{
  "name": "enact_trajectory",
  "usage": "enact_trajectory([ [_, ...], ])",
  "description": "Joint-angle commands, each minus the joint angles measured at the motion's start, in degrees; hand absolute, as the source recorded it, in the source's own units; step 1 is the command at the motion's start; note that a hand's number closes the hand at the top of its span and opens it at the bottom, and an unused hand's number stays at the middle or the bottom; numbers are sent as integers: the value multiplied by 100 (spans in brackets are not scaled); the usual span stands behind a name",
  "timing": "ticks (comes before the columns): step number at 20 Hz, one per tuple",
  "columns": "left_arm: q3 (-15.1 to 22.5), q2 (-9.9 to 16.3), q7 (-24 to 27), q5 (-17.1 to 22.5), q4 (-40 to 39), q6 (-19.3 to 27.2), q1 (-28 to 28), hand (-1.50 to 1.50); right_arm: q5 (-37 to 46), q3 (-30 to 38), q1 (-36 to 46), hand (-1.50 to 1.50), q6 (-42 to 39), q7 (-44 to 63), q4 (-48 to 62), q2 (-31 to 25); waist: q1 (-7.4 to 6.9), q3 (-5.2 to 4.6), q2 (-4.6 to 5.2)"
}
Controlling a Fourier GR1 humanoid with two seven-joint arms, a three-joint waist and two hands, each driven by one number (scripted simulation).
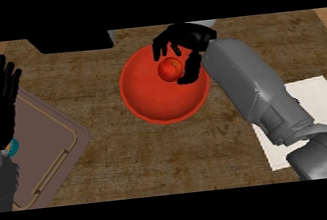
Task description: Pick the tomato from the placemat and place it in the bowl
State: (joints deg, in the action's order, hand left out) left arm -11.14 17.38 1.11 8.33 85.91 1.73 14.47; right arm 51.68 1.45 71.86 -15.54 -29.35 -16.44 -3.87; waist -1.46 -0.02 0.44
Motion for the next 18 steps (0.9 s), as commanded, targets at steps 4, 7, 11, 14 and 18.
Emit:
enact_trajectory([
  [4,64,-19,-210,-18,-7,34,273,0,-706,591,-167,-150,-109,92,418,376,-121,5,49],
  [7,-191,213,-8,93,-215,-152,274,0,-1084,1014,-260,-150,-135,-288,293,328,-41,4,47],
  [11,56,-61,-87,-55,-115,27,230,0,-1607,1608,-86,-150,398,-80,199,284,-95,6,63],
  [14,-8,-24,109,-26,-92,-77,38,0,-1838,1891,-208,-150,422,-308,218,-171,-125,4,79],
  [18,-45,39,-98,61,64,-98,161,0,-2086,2216,-158,-150,28,-125,434,-947,-169,7,94],
])
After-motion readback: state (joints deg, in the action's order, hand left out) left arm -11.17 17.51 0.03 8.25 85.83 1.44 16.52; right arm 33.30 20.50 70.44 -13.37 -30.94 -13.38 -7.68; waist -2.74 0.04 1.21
